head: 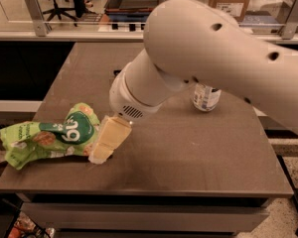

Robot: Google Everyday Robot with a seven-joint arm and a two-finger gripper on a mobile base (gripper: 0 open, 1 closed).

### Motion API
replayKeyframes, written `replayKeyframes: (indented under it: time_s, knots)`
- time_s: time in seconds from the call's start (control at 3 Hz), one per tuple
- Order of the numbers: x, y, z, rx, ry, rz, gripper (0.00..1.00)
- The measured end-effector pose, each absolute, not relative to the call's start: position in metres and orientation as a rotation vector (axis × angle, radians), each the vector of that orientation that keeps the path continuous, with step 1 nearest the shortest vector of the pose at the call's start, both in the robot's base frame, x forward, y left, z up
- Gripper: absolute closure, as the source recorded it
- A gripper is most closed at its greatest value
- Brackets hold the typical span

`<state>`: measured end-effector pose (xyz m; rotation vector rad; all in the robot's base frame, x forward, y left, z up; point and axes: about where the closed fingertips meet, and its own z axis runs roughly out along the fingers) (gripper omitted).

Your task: Pick green rice chip bag

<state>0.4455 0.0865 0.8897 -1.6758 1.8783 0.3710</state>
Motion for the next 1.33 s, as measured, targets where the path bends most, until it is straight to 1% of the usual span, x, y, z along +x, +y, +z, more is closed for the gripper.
replayKeyframes:
  time_s: [0.67,1.0,1.33]
  knots:
    - [0.447,0.149,0.856,-1.68,1.783,0.494,0.0]
    - [0.439,0.182,0.846,-1.692,1.711,0.571,0.0]
    - [0.432,0.212,0.836,-1.722,1.666,0.624,0.19]
